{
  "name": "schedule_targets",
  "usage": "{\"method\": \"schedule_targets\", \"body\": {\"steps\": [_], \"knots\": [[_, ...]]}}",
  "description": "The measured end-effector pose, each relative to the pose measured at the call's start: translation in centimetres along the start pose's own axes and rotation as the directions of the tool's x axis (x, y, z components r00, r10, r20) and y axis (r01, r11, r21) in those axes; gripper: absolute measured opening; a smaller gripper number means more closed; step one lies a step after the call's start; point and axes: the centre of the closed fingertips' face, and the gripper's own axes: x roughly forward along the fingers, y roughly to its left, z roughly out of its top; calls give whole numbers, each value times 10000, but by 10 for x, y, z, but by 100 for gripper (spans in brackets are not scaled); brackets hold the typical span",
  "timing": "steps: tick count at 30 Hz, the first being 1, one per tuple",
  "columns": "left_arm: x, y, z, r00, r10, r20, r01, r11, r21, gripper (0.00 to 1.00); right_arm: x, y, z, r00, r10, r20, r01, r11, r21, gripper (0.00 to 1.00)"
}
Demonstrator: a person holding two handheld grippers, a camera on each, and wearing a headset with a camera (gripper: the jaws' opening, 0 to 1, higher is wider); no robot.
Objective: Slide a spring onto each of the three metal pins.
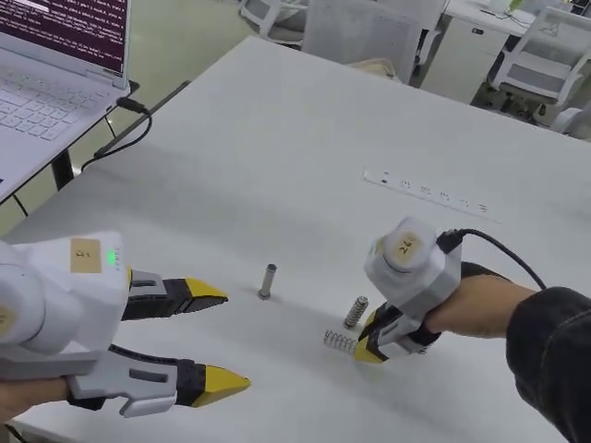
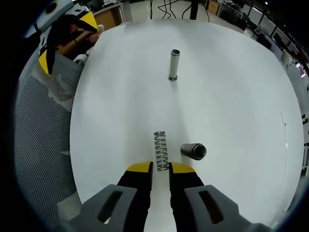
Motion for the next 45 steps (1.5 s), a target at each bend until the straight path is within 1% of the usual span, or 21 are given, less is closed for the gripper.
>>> {"method": "schedule_targets", "body": {"steps": [4,8,12,14,18,20,24,27,31,32,35,37,42,45], "knots": [[0,0,-1,10000,3,-31,-3,10000,-28,45,3,0,-1,10000,-19,-42,19,9999,-99,10],[1,0,0,10000,7,-24,-7,10000,-41,45,6,2,-5,9997,-115,-198,107,9991,-417,9],[2,0,1,10000,-19,16,19,10000,-59,44,5,1,-4,9995,-260,-190,244,9966,-788,8],[2,0,0,10000,-23,5,23,10000,-70,44,5,1,-4,9994,-303,-186,286,9960,-843,8],[1,-2,0,10000,-49,1,49,10000,-43,43,3,6,-3,9997,-229,-69,223,9964,-812,8],[1,-2,1,10000,-51,-6,51,10000,-24,43,1,10,-3,9998,-147,-106,139,9971,-753,8],[2,-3,2,10000,-100,-6,100,9999,37,42,-8,24,2,10000,-5,-43,1,9959,-909,8],[3,-5,4,9998,-173,26,173,9998,76,42,-16,35,10,9999,76,83,-66,9931,-1174,8],[5,-7,5,9996,-279,18,279,9995,148,41,-29,51,22,9985,406,369,-357,9916,-1244,8],[5,-8,6,9995,-301,40,301,9994,177,41,-34,54,26,9982,416,426,-353,9899,-1372,8],[6,-10,8,9993,-370,103,367,9990,238,40,-48,67,41,9966,566,601,-449,9825,-1806,8],[6,-11,9,9990,-420,129,416,9987,278,39,-59,78,56,9935,742,859,-547,9759,-2111,8],[5,-12,14,9985,-504,229,494,9979,429,37,-74,95,78,9887,991,1125,-660,9615,-2667,8],[5,-15,16,9977,-626,275,608,9963,604,33,-79,103,85,9870,1086,1181,-701,9539,-2918,8]]}}
